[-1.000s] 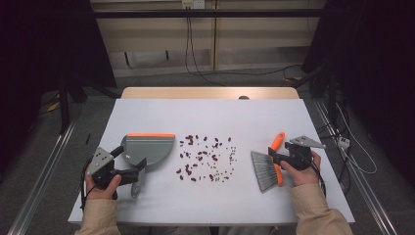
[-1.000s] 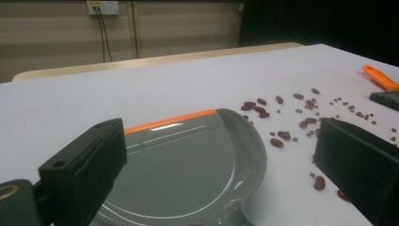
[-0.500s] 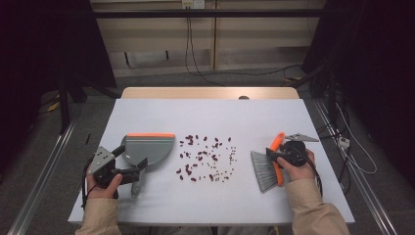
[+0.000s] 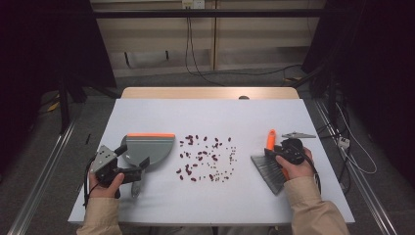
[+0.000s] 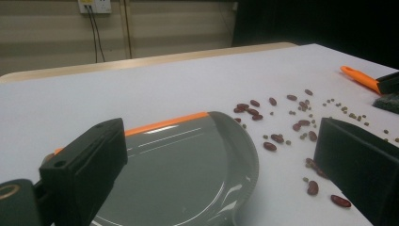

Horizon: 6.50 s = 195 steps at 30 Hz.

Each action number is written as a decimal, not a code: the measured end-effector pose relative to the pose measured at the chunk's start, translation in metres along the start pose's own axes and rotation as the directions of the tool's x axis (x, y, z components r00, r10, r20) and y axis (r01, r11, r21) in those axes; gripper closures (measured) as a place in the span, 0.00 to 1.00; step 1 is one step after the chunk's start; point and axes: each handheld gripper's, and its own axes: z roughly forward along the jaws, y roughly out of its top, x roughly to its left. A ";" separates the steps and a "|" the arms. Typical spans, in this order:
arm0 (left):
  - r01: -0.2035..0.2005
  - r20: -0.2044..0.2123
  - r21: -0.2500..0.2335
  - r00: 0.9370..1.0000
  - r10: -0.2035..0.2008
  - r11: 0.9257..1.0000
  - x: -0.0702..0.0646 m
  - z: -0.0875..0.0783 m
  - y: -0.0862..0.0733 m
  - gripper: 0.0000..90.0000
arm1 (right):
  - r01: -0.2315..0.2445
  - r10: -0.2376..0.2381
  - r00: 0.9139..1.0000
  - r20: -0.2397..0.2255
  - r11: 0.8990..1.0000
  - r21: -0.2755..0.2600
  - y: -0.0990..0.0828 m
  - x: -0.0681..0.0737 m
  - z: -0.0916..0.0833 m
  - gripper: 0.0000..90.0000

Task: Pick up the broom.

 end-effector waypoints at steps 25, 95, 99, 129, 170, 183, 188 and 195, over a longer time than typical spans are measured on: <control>0.015 0.019 -0.022 1.000 -0.015 1.000 0.001 0.001 0.003 0.03 | 0.065 -0.063 0.997 -0.037 0.997 0.052 0.017 0.013 0.000 0.71; -0.038 0.034 -0.041 0.999 0.040 0.998 -0.012 -0.003 0.017 0.03 | 0.021 -0.019 0.998 -0.063 0.999 0.034 0.027 0.011 -0.009 0.78; -0.036 0.050 -0.037 0.998 0.038 0.999 -0.015 0.000 0.018 0.03 | 0.008 -0.010 0.996 -0.085 0.999 -0.032 0.028 0.011 -0.019 0.78; -0.054 0.276 0.002 0.960 0.051 0.999 -0.079 0.047 0.061 0.04 | -0.112 0.000 0.963 -0.270 0.911 -0.397 0.054 0.043 -0.069 0.79; 0.046 0.379 0.113 0.921 -0.086 0.993 -0.122 0.093 0.065 0.93 | 0.009 -0.178 0.919 -0.353 0.902 -0.432 0.072 0.166 -0.024 0.79; 0.031 0.404 0.109 0.912 -0.073 0.994 -0.123 0.088 0.068 0.95 | 0.033 -0.242 0.869 -0.432 0.899 -0.437 0.068 0.143 -0.032 0.58; 0.027 0.408 0.100 0.911 -0.065 0.995 -0.120 0.086 0.070 0.95 | 0.059 -0.285 0.837 -0.467 0.896 -0.440 0.058 0.119 -0.033 0.46; 0.014 0.418 0.094 0.907 -0.052 0.995 -0.120 0.085 0.072 0.95 | 0.118 -0.344 0.816 -0.465 0.886 -0.449 0.042 0.103 -0.030 0.41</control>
